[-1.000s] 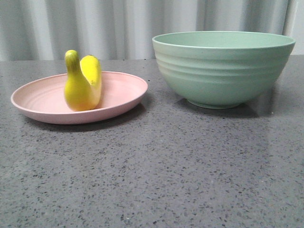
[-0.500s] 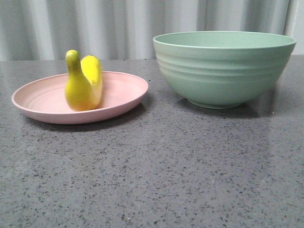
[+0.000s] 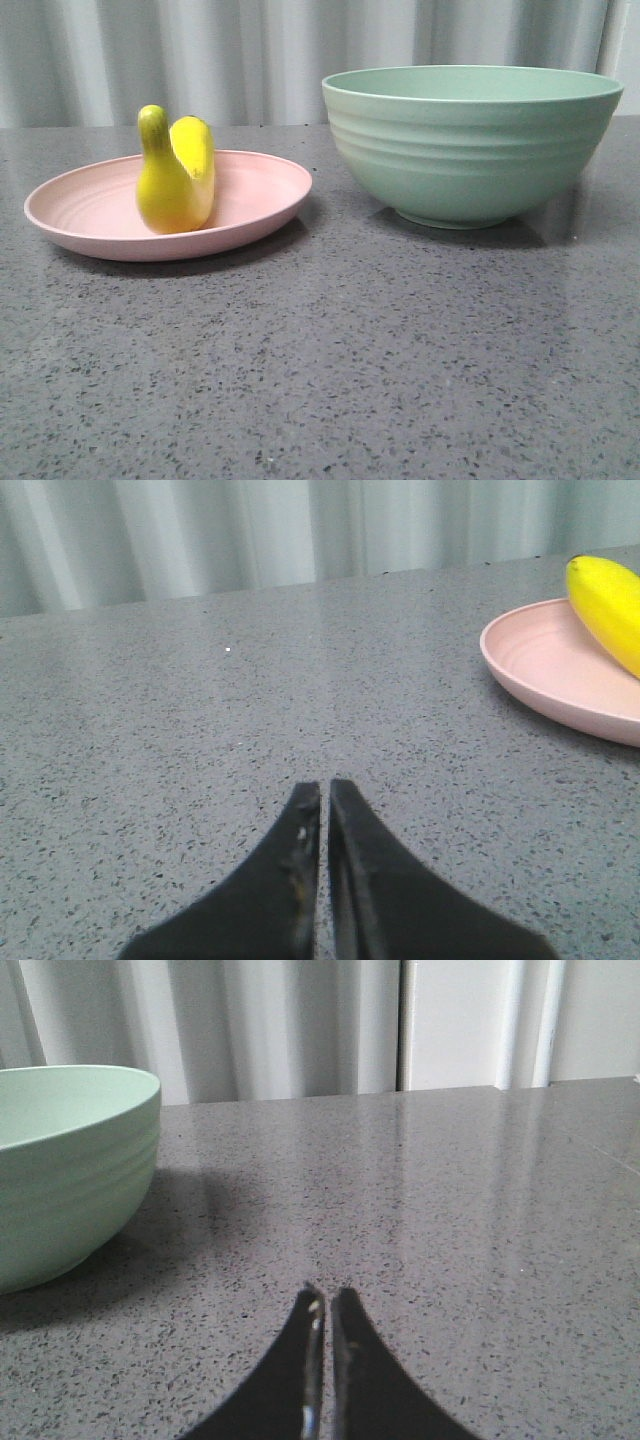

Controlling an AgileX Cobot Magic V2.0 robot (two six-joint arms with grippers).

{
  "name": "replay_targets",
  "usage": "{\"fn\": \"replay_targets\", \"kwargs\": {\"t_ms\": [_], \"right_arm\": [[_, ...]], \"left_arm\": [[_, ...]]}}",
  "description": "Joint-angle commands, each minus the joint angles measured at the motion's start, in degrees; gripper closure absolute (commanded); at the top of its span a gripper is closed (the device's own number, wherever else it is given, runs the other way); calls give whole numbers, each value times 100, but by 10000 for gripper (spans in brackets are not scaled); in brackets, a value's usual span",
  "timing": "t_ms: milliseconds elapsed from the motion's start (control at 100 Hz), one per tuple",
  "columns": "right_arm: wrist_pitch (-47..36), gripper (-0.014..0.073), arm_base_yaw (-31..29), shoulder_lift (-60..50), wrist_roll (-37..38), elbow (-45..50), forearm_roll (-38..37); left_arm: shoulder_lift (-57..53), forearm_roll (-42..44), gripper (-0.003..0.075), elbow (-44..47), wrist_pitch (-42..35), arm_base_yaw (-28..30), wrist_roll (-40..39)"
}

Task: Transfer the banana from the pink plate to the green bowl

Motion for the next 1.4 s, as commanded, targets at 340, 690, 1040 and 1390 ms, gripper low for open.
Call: {"fn": "replay_targets", "kwargs": {"t_ms": [340, 690, 1040, 1390], "right_arm": [[-461, 673, -31, -105, -16, 147, -77], [-513, 673, -31, -105, -16, 147, 16], [-513, 673, -31, -105, -16, 147, 30], [-681, 673, -31, -81, -16, -282, 285]], "left_arm": [[-193, -41, 739, 153, -427, 9, 4], [-193, -41, 739, 153, -427, 9, 4], [-193, -41, 739, 153, -427, 9, 4], [-154, -777, 739, -240, -598, 9, 4]]}}
